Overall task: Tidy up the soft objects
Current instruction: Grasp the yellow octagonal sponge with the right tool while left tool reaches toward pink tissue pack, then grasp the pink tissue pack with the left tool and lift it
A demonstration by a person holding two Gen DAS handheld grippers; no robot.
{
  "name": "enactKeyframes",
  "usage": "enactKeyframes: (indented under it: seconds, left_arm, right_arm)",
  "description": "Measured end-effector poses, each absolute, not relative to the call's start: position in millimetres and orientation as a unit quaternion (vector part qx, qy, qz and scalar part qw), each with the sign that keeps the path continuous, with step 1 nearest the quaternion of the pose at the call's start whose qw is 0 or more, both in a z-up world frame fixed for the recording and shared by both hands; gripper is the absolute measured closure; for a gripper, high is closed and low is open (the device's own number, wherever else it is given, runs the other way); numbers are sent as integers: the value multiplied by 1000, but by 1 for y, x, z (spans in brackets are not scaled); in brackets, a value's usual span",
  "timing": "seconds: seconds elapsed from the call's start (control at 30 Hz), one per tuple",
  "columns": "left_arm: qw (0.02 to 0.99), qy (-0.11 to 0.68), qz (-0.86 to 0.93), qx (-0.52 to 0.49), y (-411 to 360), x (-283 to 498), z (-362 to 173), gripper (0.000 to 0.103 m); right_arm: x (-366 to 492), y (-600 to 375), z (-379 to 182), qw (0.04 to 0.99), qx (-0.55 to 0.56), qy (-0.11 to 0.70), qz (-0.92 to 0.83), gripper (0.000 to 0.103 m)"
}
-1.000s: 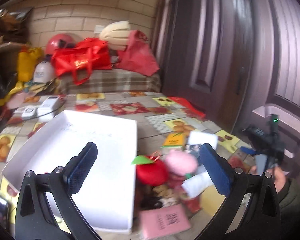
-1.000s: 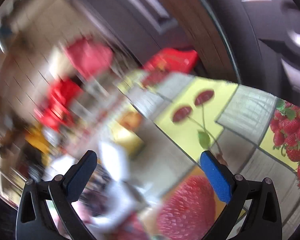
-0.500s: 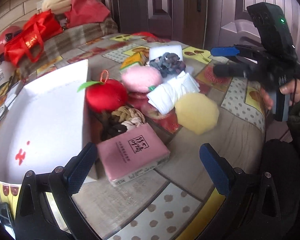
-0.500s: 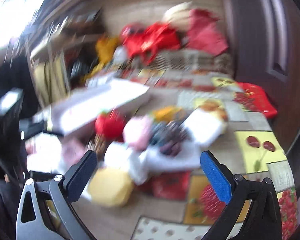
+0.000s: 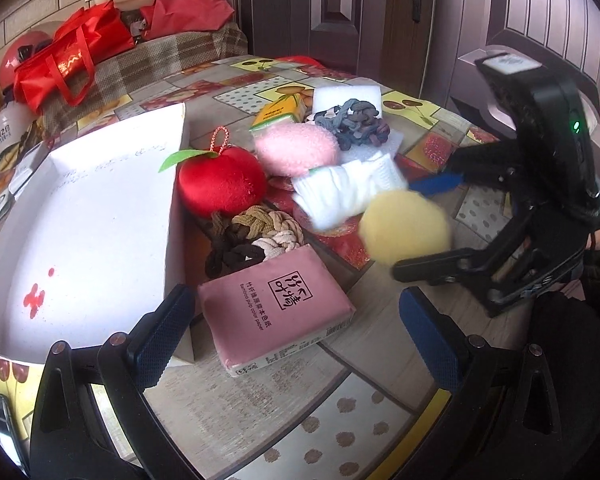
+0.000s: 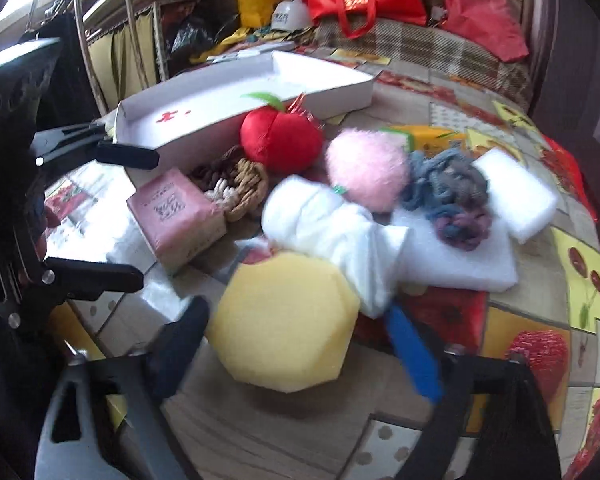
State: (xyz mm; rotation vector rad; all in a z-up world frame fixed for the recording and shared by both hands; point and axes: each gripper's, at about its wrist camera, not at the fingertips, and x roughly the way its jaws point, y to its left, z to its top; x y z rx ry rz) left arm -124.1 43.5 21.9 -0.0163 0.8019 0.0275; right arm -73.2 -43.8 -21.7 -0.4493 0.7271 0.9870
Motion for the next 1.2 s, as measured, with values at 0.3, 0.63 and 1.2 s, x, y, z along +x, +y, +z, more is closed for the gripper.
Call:
enactKeyframes:
  seconds: [0.3,0.63,1.2]
  left_arm:
    - [911,413,9,16,33,-101,14,1]
    - [925,379,-1,10,20,-121,42,1]
    - [881,472,7,-33,16,-97,-4,2]
  right_arm:
    - [-55,-106,-7,830,-134,328,432,46]
    - [-56,-134,-3,846,-76,319,420,46]
    - [-50,-131,-4,843,-65,315,431,46]
